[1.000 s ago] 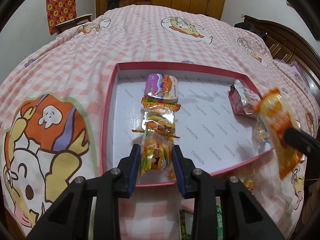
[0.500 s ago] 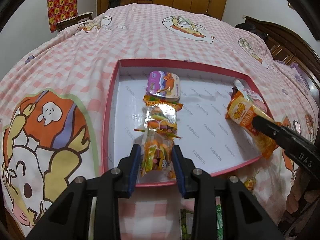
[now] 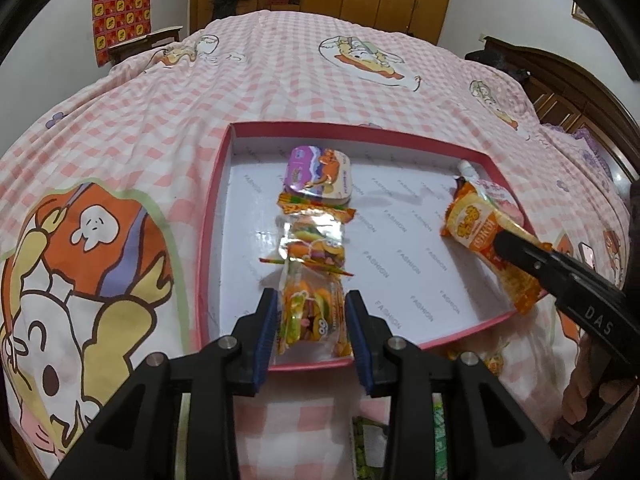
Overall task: Organize snacks
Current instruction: 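Carry the gummy packet into the box with left tool while right tool carries the corn bag, then open both tools and move them back to the yellow candy and green bag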
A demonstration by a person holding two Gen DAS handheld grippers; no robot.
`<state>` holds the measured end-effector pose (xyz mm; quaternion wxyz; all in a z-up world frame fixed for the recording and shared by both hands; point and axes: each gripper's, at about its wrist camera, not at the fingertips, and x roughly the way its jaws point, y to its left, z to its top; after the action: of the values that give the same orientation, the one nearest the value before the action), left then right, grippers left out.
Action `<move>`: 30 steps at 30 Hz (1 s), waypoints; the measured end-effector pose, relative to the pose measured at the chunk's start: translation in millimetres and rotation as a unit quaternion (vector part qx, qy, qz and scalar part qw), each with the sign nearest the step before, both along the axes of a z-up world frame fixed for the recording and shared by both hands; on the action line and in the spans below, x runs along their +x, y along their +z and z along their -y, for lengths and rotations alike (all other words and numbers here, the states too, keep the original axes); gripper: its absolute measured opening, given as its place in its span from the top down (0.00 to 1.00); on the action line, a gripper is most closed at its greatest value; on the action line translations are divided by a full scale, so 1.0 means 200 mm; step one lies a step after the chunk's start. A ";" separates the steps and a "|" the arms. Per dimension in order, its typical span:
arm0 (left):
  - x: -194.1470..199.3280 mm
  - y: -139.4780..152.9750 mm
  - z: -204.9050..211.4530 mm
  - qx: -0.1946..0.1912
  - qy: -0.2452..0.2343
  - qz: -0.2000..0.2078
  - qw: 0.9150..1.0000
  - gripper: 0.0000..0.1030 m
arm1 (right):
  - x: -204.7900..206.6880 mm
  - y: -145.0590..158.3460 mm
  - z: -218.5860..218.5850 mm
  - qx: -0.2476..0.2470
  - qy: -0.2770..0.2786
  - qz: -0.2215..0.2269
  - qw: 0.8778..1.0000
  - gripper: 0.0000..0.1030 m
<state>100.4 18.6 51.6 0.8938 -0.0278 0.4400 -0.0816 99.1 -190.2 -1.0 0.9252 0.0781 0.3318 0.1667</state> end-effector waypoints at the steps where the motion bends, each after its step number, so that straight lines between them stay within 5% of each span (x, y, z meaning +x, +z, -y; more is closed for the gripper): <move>1: 0.00 0.00 0.00 -0.001 -0.001 0.001 1.000 0.62 | 0.00 0.00 0.00 0.005 0.002 -0.002 1.000 0.75; 11: -0.09 0.08 0.02 -0.008 -0.009 0.017 1.000 0.44 | -0.08 0.07 0.01 0.033 0.021 0.013 0.999 0.57; 30: -0.32 0.16 -0.06 -0.025 -0.005 0.013 1.000 0.42 | -0.40 0.06 0.01 0.029 0.048 -0.004 0.998 0.54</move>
<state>36.2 30.7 83.6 0.8983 -0.0465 0.4260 -0.0974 19.6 -192.1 11.8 0.9122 0.0895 0.3335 0.2206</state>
